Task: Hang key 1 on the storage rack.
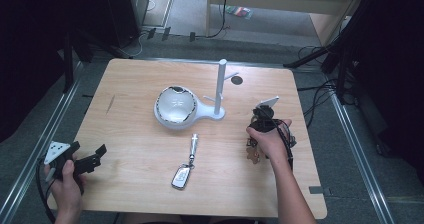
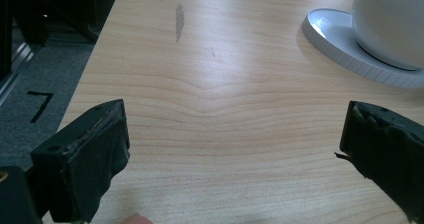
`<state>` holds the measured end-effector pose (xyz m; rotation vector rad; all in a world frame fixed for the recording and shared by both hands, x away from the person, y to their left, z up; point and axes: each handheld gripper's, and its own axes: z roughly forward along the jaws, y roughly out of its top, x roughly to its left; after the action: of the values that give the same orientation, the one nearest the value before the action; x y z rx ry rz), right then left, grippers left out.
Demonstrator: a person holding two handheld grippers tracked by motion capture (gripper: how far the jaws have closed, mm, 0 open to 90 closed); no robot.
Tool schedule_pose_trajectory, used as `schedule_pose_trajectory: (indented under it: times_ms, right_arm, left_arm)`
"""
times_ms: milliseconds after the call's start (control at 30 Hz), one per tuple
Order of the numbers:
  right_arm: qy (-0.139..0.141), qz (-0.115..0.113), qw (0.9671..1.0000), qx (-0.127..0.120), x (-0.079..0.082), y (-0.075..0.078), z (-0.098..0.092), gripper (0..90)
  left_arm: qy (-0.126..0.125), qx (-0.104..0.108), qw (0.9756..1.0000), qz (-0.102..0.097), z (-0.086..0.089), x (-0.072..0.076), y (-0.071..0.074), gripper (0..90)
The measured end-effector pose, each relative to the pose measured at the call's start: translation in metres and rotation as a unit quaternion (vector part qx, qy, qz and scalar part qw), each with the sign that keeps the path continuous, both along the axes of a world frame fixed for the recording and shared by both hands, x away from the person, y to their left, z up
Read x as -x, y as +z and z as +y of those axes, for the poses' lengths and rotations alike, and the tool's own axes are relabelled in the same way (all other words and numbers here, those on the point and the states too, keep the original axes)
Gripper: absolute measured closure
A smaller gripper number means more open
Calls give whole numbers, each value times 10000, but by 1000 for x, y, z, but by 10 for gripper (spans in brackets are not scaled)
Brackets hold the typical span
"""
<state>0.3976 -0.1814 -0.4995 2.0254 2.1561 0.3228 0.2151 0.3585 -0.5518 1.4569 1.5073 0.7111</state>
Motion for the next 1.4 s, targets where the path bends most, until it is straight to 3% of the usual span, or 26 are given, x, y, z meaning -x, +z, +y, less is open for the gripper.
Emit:
schedule_pose_trajectory:
  times_ms: [167,333,667,867,1100,1233,1333,1400]
  right_arm:
    - [-62,153,9998,-92,-2,-1,0,595]
    - [-43,239,9997,-8,-3,-5,3,639]
    - [94,163,9996,205,-1,-6,7,667]
    - [386,171,9989,219,-1,-6,5,671]
    - [351,206,9989,224,-2,-6,5,689]
    - [389,88,9991,139,1,-6,3,695]
    - [361,-107,9993,-43,6,-7,-1,698]
    - [389,-356,9985,-141,11,-8,-5,699]
  left_arm:
    - [2,17,10000,-2,0,0,0,0]
    - [0,16,10000,-1,0,0,0,0]
    - [3,21,10000,0,0,0,0,0]
    - [3,32,10000,1,1,0,0,0]
    - [24,74,10000,-18,1,0,0,0]
    - [19,76,10000,-17,1,0,0,0]
    - [23,69,10000,-16,1,0,0,0]
    - [28,65,10000,-20,1,0,0,0]
